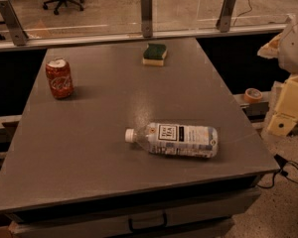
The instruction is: Move coke can near sponge
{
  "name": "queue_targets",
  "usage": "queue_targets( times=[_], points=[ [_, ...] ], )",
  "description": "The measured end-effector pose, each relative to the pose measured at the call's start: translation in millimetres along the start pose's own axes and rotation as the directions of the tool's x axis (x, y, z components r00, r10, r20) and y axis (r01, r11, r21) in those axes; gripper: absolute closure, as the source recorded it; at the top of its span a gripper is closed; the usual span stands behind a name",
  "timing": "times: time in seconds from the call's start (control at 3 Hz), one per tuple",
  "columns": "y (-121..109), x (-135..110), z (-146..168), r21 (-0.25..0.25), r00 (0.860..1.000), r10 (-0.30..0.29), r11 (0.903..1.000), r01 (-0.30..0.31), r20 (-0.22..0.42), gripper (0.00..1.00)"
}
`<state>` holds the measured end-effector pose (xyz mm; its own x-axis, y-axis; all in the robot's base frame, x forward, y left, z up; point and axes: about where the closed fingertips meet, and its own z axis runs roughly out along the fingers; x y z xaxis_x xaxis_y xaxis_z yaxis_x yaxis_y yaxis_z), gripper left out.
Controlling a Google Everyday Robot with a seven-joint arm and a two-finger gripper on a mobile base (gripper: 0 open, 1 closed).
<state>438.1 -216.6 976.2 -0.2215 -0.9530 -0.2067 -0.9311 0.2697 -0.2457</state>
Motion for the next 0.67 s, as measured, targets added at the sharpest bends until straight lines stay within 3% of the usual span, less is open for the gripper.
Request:
queue_targets(
  times=[0.33, 0.67],
  points=[
    [0, 0, 0, 0.000, 1.000, 0.000, 1.0000, 0.000, 0.000, 0.00],
    [-8, -24, 9, -0.012, 0.996, -0.070, 0.9974, 0.071, 0.059, 0.00]
  ],
)
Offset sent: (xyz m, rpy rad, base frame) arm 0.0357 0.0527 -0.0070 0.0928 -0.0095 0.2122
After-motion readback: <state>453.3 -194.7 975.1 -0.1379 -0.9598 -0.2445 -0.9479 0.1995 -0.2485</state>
